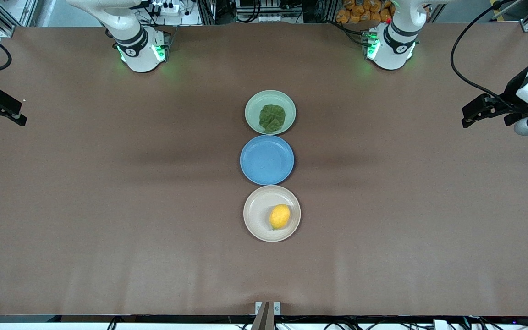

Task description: Place lemon and lettuce in plates

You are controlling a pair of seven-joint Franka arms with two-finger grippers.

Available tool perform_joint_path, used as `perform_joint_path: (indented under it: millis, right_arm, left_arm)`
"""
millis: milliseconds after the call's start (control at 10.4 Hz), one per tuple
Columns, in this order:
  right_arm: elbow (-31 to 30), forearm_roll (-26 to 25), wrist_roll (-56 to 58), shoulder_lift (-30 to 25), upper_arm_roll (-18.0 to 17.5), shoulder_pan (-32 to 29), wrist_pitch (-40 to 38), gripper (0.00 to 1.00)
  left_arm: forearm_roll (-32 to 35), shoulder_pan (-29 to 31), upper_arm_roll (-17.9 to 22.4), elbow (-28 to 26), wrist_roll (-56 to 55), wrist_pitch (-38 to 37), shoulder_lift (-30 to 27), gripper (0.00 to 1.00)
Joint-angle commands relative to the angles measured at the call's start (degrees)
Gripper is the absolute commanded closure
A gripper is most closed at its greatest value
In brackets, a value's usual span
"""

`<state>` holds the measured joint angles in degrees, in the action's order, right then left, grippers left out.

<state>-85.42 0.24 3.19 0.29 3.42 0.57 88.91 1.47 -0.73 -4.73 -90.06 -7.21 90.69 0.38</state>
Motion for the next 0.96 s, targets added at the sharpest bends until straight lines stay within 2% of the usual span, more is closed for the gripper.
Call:
perform_joint_path:
  millis: [0,867]
  right_arm:
    - [-0.4,1.1,0.2,-0.4,-0.5,-1.1,-0.2,0.00]
    - [-0.4,1.0,0.2,0.0,-0.5,-1.1,-0.1,0.00]
  left_arm:
    - [-1.4,-0.1,0.5,1.4,1.1,-1.7,0.5,0.00]
    - [-0.9,0.5,0.4,1.6,1.4,-1.7,2.5,0.00]
